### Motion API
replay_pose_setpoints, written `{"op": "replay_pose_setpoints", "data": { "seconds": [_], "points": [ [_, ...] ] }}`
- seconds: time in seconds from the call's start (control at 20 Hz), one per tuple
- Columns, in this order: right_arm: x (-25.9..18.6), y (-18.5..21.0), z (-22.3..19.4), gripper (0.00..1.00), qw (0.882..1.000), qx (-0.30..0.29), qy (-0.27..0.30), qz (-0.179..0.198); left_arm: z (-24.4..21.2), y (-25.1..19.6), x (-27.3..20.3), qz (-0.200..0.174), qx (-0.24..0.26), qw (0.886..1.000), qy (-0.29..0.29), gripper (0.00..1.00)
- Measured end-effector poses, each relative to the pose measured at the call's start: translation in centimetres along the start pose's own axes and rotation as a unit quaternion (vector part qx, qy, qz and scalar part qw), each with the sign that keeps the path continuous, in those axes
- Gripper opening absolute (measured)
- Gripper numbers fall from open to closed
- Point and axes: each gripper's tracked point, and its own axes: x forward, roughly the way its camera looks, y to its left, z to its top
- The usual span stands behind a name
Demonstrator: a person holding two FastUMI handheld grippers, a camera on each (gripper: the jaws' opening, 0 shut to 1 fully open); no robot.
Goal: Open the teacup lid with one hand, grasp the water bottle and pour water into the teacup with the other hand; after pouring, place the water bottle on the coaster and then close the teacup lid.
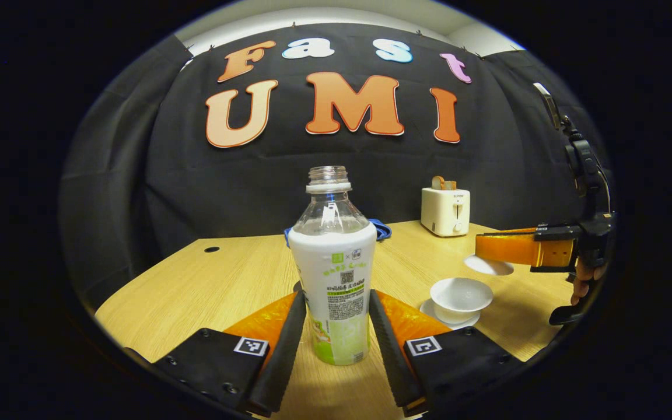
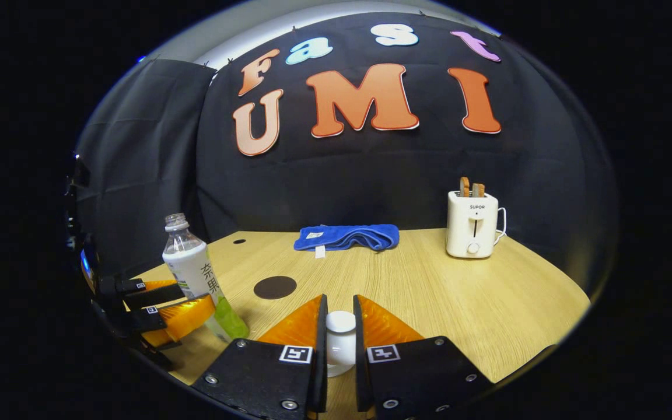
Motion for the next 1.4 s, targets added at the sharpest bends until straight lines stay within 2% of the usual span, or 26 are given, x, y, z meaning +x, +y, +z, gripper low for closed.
{"op": "replay_pose_setpoints", "data": {
  "seconds": [0.05,0.1,0.15,0.3,0.5,0.8,1.0,1.4],
  "points": [
    [-0.1,-0.2,0.2,0.2,1.0,0.001,-0.003,-0.002,0.1,0.0,0.0,-0.001,-0.001,1.0,-0.001,0.67],
    [-0.2,-0.3,0.4,0.2,1.0,0.002,-0.005,-0.003,0.1,0.0,0.2,-0.001,-0.003,1.0,-0.002,0.68],
    [-0.3,-0.6,0.5,0.2,1.0,0.002,-0.008,-0.006,0.1,0.0,0.2,-0.001,-0.001,1.0,-0.001,0.63],
    [-0.8,-1.4,1.1,0.2,1.0,0.004,-0.016,-0.012,0.3,0.3,0.4,0.006,0.017,1.0,0.002,0.65],
    [-1.3,-2.9,1.4,0.2,0.999,0.01,-0.022,-0.025,3.1,1.6,0.2,0.057,0.108,0.992,-0.024,0.64],
    [-2.7,-5.3,2.7,0.2,0.998,0.02,-0.04,-0.043,4.8,0.2,0.4,0.056,0.205,0.977,-0.024,0.63],
    [-3.5,-7.0,3.1,0.2,0.997,0.023,-0.049,-0.057,5.0,-0.6,1.1,0.057,0.283,0.957,-0.016,0.64],
    [-4.3,-8.8,3.3,0.2,0.996,0.034,-0.057,-0.065,2.7,-1.1,2.3,0.06,0.423,0.904,0.007,0.64]
  ]
}}
